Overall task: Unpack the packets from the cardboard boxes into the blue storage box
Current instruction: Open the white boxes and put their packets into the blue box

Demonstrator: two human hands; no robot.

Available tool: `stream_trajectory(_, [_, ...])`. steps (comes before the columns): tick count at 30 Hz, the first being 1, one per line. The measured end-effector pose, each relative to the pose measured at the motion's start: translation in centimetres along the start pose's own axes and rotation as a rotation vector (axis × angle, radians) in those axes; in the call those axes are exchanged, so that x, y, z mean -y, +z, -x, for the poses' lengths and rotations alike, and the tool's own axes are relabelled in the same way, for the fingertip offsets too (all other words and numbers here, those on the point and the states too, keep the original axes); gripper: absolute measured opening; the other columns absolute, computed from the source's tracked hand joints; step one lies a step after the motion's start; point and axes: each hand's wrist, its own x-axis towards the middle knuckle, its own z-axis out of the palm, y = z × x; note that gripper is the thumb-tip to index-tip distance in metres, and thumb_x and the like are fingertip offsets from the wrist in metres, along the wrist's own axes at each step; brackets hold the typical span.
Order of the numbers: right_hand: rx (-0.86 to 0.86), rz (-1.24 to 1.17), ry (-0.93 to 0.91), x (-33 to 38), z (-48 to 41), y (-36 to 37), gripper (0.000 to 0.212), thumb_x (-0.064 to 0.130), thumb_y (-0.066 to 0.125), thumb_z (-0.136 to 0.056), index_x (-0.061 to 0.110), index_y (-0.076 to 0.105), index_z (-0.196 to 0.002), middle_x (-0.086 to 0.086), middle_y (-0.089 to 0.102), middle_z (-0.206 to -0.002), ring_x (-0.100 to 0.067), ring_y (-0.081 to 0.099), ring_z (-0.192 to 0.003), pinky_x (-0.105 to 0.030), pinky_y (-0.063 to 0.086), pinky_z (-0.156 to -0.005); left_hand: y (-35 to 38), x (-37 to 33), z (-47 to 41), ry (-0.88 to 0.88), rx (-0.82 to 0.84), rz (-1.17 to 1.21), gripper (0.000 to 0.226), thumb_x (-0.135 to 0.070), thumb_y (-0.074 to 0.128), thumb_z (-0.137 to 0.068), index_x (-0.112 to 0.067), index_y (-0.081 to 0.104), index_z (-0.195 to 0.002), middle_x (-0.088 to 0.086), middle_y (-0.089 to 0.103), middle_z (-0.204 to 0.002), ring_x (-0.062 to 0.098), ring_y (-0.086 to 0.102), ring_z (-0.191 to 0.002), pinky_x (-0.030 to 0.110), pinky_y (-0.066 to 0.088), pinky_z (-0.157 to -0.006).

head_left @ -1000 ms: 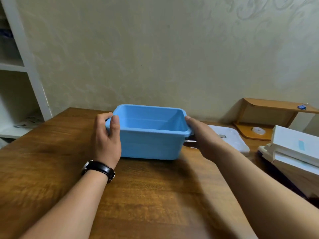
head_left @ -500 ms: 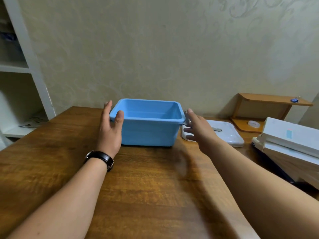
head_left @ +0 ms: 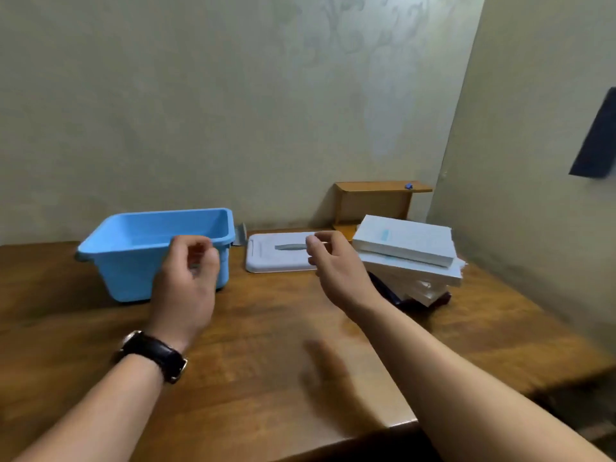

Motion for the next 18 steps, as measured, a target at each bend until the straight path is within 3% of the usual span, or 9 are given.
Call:
stream_trajectory(2, [-0.068, 0.052, -0.059, -0.2, 0.3, -3.3, 0.043, 0.042, 0.051, -0.109, 0.019, 0.056, -0.145, 0.003, 0.067, -0.132, -0.016, 0.065, -0.122, -0.044, 0.054, -0.107, 5.0, -2.5, 0.6, -0.064, 0.19, 0.037, 0.015, -0.026, 0.061, -0.105, -0.021, 0.063, -0.119, -0.005, 0.068, -0.111, 0.009, 0.063, -0.096, 0.014, 0.046, -0.084])
stream_trajectory(5, [-0.254, 0.114, -0.142, -0.4, 0.5, -8.9, 0.031, 0.026, 0.051, -0.11, 0.019, 0.062, -0.138, 0.006, 0.067, -0.12, -0.016, 0.063, -0.115, -0.036, 0.051, -0.1, 11.4, -5.5, 0.5, -0.175, 0.368, 0.106, 0.017, -0.03, 0.06, -0.105, -0.024, 0.065, -0.119, -0.004, 0.069, -0.112, 0.018, 0.065, -0.11, 0.03, 0.048, -0.092])
stream_trajectory(7, [-0.489, 0.184, -0.144, -1.6, 0.6, -13.2, 0.027, 0.022, 0.049, -0.108, 0.02, 0.067, -0.129, 0.003, 0.072, -0.118, -0.019, 0.065, -0.113, -0.04, 0.054, -0.098, 14.7, -7.7, 0.3, -0.231, 0.434, 0.113, 0.017, -0.035, 0.057, -0.105, -0.026, 0.066, -0.116, -0.006, 0.07, -0.111, 0.019, 0.064, -0.108, 0.031, 0.045, -0.088])
stream_trajectory(9, [-0.618, 0.269, -0.043, -3.0, 0.6, -17.0, 0.03, 0.024, 0.045, -0.104, 0.022, 0.071, -0.118, -0.004, 0.073, -0.119, -0.028, 0.066, -0.115, -0.047, 0.056, -0.096, 17.1, -9.3, -0.5, -0.315, 0.484, 0.091, 0.032, -0.043, 0.053, -0.105, -0.022, 0.064, -0.126, -0.005, 0.068, -0.116, 0.02, 0.062, -0.108, 0.032, 0.044, -0.087])
stream_trajectory(12, [-0.49, 0.515, 0.183, -5.5, 0.3, -20.5, 0.041, 0.033, 0.037, -0.099, 0.015, 0.061, -0.071, -0.014, 0.07, -0.093, -0.044, 0.064, -0.106, -0.046, 0.047, -0.081, 20.1, -10.8, -2.0, -0.398, 0.582, -0.045, 0.047, -0.049, 0.041, -0.105, -0.01, 0.066, -0.115, 0.008, 0.067, -0.107, 0.025, 0.06, -0.089, 0.035, 0.045, -0.072])
stream_trajectory(14, [-0.365, 0.593, 0.26, -6.3, 0.4, -20.8, 0.054, 0.04, 0.037, -0.106, 0.013, 0.061, -0.066, -0.012, 0.069, -0.089, -0.042, 0.061, -0.104, -0.047, 0.049, -0.089, 21.1, -11.1, -2.5, -0.408, 0.598, -0.123, 0.041, -0.037, 0.037, -0.109, -0.006, 0.064, -0.113, 0.01, 0.061, -0.094, 0.023, 0.056, -0.078, 0.034, 0.042, -0.062])
stream_trajectory(16, [-0.296, 0.613, 0.261, -6.9, 0.3, -20.7, 0.056, 0.041, 0.037, -0.11, 0.012, 0.067, -0.072, -0.008, 0.071, -0.09, -0.037, 0.061, -0.103, -0.051, 0.052, -0.098, 21.8, -11.2, -2.7, -0.355, 0.577, -0.169, 0.034, -0.027, 0.041, -0.11, -0.004, 0.065, -0.117, 0.011, 0.065, -0.098, 0.026, 0.061, -0.085, 0.035, 0.05, -0.069])
stream_trajectory(18, [-0.301, 0.606, 0.217, -7.6, 0.0, -20.6, 0.053, 0.037, 0.039, -0.109, 0.011, 0.069, -0.073, -0.007, 0.07, -0.088, -0.034, 0.063, -0.102, -0.051, 0.053, -0.095, 21.8, -11.3, -2.1, -0.293, 0.576, -0.125, 0.036, -0.032, 0.049, -0.108, -0.005, 0.072, -0.104, 0.009, 0.068, -0.092, 0.028, 0.059, -0.081, 0.035, 0.045, -0.07])
